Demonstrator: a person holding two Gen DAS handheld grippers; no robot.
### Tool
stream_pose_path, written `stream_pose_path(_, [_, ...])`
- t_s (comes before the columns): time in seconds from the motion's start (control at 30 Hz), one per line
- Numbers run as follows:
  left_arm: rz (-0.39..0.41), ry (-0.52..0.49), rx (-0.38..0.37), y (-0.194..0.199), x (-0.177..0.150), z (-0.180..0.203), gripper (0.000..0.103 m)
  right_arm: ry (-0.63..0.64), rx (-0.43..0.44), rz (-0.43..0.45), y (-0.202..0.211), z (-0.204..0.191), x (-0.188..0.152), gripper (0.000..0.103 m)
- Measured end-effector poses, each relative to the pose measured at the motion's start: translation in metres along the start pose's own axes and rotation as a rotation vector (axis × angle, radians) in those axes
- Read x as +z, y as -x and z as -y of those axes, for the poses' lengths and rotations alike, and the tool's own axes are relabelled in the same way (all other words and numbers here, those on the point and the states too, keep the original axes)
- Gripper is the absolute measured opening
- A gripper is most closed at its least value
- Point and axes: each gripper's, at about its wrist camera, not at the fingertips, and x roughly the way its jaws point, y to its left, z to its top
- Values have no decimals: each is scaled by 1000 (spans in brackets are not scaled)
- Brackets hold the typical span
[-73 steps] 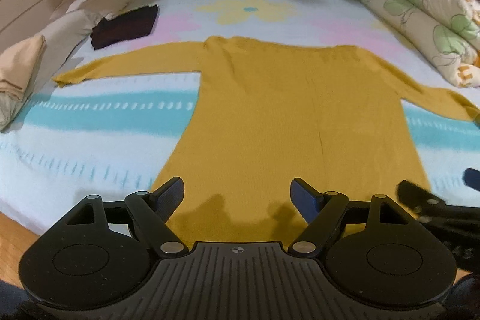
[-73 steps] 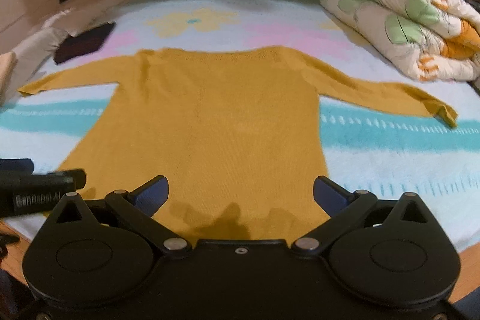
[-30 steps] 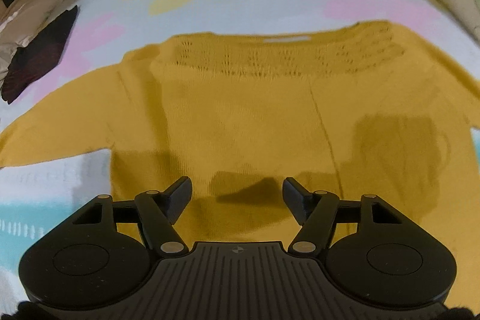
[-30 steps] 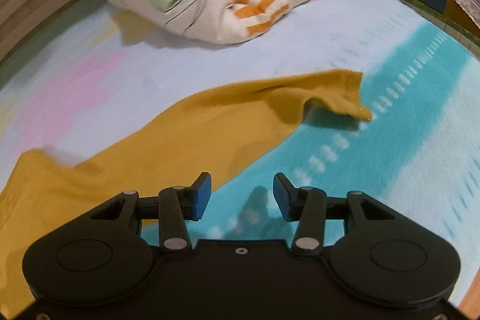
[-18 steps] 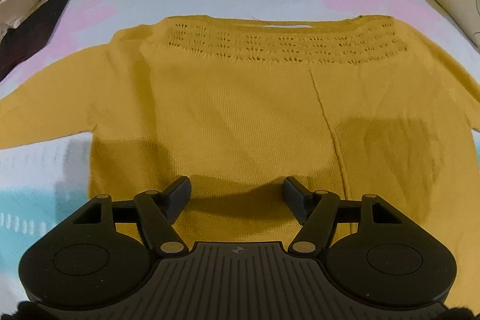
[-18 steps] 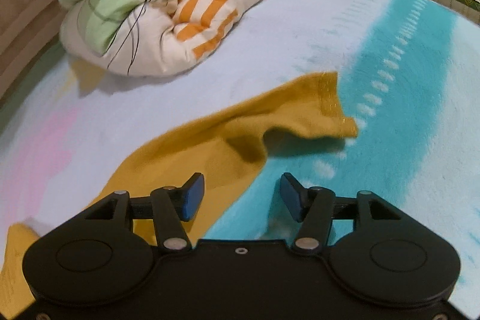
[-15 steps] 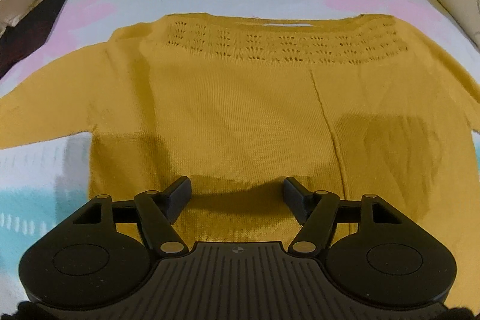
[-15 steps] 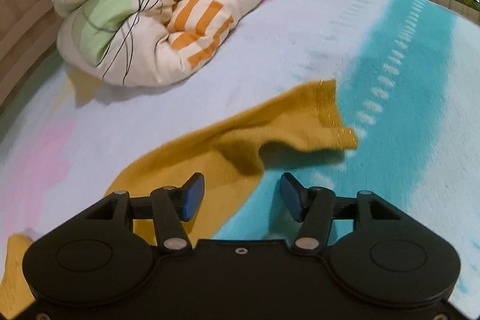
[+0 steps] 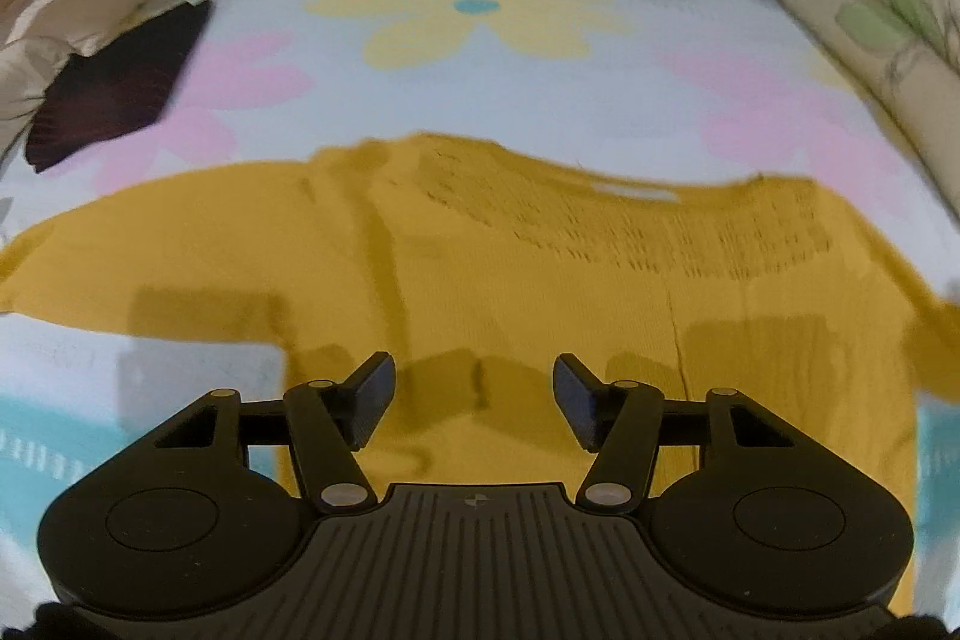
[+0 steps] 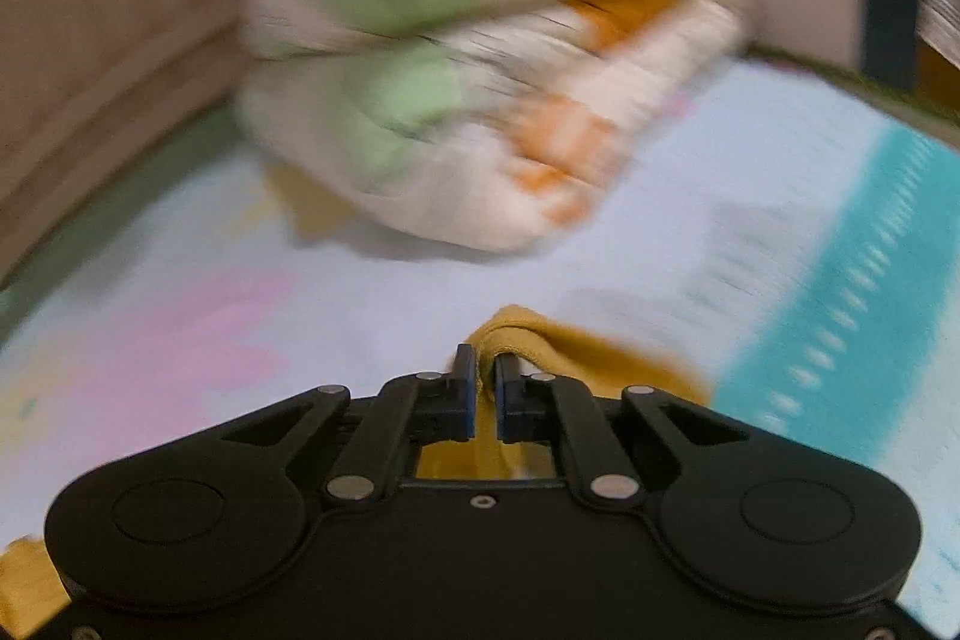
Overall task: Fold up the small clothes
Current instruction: 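Carry the held sleeve across the sweater body with the right tool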
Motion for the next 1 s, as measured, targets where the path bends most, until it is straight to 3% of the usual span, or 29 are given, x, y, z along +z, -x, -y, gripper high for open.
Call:
stream_pose_path(0.27, [36, 67, 25, 12, 10, -43, 57, 238, 338, -6, 46, -169, -24, 10])
stream_pose_path(0.43, [30, 133, 36, 11, 12, -73, 57, 431, 488, -90, 50, -281, -85, 8])
stream_pose_path(0.57, [20, 165, 50, 7, 12, -93, 57, 581, 540, -186, 41, -341, -149, 8])
stream_pose_path(0.7, [15, 180, 54, 5, 11, -105, 57, 690, 584, -274, 35, -367, -196, 14])
stream_pose_path(0.77, [18, 177, 39, 4, 10, -106, 57, 704, 603, -302, 33, -371, -203, 17])
stream_pose_path(0.83, [23, 171, 18, 4, 10, -105, 57, 709, 601, -287, 32, -370, -195, 21])
stream_pose_path(0.93, [27, 163, -30, 2, 9, -98, 57, 641, 568, -243, 25, -352, -170, 46])
stream_pose_path(1.0, [29, 162, -73, 0, 10, -91, 57, 593, 509, -221, 14, -331, -151, 47])
